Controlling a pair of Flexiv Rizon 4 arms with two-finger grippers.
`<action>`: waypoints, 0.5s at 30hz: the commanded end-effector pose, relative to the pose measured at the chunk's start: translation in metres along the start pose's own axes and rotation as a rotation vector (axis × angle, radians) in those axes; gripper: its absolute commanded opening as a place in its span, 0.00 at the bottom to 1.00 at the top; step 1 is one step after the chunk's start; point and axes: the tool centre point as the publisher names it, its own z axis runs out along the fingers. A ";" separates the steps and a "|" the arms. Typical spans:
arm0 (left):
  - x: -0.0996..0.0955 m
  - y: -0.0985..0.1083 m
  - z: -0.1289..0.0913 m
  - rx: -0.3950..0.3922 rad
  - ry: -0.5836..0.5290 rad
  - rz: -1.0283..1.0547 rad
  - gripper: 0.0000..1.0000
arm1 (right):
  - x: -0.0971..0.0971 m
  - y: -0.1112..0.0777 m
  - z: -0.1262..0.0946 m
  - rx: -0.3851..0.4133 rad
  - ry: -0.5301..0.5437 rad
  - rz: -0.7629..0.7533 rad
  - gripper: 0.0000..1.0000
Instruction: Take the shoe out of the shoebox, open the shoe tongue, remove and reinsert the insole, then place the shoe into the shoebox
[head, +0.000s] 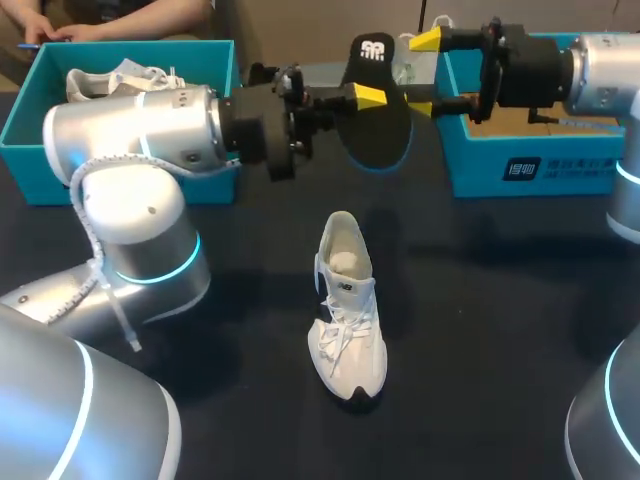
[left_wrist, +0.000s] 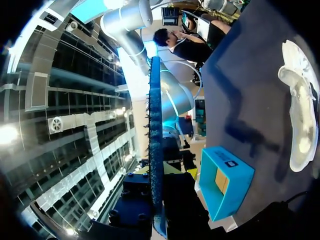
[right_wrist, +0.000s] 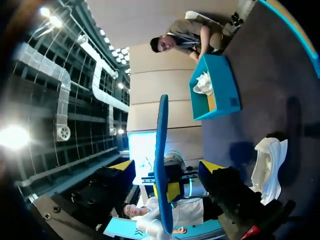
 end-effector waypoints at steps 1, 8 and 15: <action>-0.005 -0.005 -0.024 0.009 0.008 -0.004 0.00 | 0.001 -0.017 -0.014 -0.009 -0.034 -0.007 1.00; -0.009 -0.013 -0.043 0.035 0.017 -0.005 0.00 | 0.004 -0.028 -0.032 -0.011 -0.064 -0.092 1.00; -0.010 -0.019 -0.055 0.050 0.028 -0.014 0.00 | 0.002 -0.034 -0.052 0.010 -0.091 -0.125 1.00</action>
